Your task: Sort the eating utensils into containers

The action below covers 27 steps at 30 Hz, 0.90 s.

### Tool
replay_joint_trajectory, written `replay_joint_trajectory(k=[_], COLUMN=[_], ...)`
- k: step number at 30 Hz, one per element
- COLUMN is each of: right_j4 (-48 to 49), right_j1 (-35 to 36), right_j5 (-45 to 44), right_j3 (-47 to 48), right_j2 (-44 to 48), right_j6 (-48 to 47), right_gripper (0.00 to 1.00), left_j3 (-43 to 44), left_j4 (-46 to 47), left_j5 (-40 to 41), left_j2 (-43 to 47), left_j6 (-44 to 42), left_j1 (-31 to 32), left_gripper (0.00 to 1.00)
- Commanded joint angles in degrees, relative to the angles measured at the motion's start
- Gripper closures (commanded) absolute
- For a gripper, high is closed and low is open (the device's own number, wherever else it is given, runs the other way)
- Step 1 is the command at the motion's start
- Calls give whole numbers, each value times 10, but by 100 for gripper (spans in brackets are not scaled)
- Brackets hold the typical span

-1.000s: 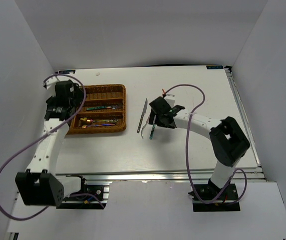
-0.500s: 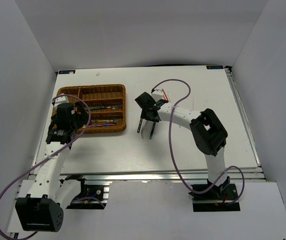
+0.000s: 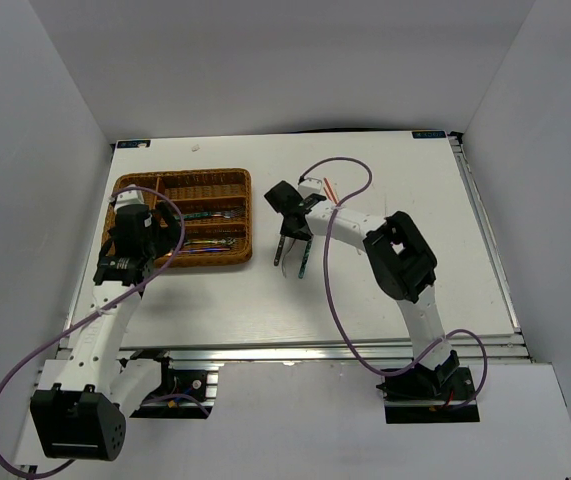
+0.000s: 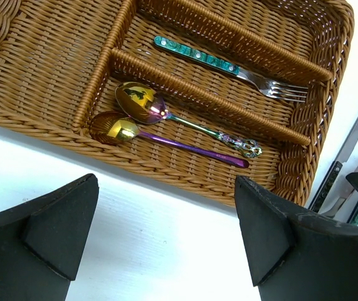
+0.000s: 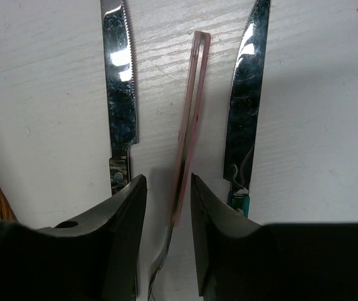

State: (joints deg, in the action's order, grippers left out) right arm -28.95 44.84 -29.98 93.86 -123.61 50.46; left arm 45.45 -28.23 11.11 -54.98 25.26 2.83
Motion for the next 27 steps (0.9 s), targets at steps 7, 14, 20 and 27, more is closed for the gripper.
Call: replay_joint_trajectory(k=[7, 14, 20, 27], right_j4=[19, 24, 23, 265], right_j1=[-17, -19, -17, 3], right_j5=[27, 37, 39, 300], right_j3=[-23, -35, -43, -216], right_j2=[-16, 13, 87, 261], right_j6=[20, 12, -31, -232], right_gripper=[66, 100, 100, 100], left_j3=[-1, -3, -16, -39], left_j4=[7, 25, 113, 304], left_j5=[-13, -50, -233, -366], left_j2=[2, 0, -19, -55], left_j6=[-7, 1, 54, 181], left_j1=[2, 2, 3, 52], left_gripper=[2, 2, 2, 2])
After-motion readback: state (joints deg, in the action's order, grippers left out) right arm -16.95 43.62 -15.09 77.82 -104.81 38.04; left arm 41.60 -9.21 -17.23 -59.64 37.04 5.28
